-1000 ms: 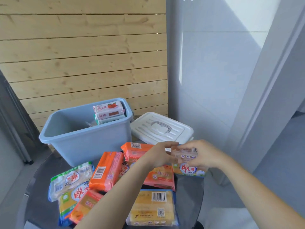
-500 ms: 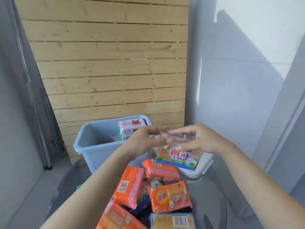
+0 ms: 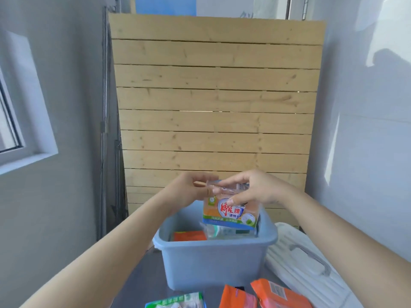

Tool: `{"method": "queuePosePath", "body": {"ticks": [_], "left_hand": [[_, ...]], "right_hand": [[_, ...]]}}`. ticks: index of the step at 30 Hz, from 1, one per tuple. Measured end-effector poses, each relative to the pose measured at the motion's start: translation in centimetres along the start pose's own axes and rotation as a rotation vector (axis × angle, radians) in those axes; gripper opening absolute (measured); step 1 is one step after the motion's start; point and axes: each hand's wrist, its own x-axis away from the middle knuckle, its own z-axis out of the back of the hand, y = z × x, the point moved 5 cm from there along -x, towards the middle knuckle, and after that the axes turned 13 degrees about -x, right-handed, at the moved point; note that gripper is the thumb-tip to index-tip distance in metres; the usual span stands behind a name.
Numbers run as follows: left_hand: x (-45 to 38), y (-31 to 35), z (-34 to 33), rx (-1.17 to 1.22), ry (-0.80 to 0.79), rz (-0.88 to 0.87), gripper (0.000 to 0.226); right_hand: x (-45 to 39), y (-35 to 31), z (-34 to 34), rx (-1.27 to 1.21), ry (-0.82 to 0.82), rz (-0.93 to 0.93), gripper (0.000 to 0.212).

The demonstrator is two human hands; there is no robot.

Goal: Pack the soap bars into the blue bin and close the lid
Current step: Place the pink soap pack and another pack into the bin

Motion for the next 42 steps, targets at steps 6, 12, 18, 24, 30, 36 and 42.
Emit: {"method": "queuePosePath", "body": {"ticks": [6, 12, 18, 24, 30, 36, 42], "left_hand": [[-2.6, -5.3, -3.7, 0.090, -0.136, 0.117, 0.046], [-3.8, -7.9, -5.9, 0.339, -0.222, 0.356, 0.020], [-4.4, -9.0, -6.8, 0.229, -0.057, 0.483, 0.020], [-3.8, -10.2, -6.6, 0.172, -0.024, 0.543, 0.023], [-4.3, -10.1, -7.9, 0.090, -0.157, 0.584, 0.024], [-4.9, -10.5, -9.3, -0.040, -0.298, 0.632, 0.026], [-5.5, -11.2, -9.9, 0.011, -0.348, 0.657, 0.011]], "right_hand": [[-2.9, 4.8, -1.5, 0.199, -0.131, -0.121, 0.042], [-3.1, 7.7, -1.9, 0.194, -0.146, -0.175, 0.044], [-2.6, 9.1, -2.7, 0.218, -0.175, -0.179, 0.050], [-1.5, 9.4, -1.2, -0.117, 0.123, -0.108, 0.015], [-1.0, 10.5, -2.3, 0.319, 0.125, -0.308, 0.037], [-2.2, 11.4, -2.6, 0.281, -0.058, -0.583, 0.051], [-2.8, 12.4, -3.6, 0.349, -0.200, -0.676, 0.056]]}}
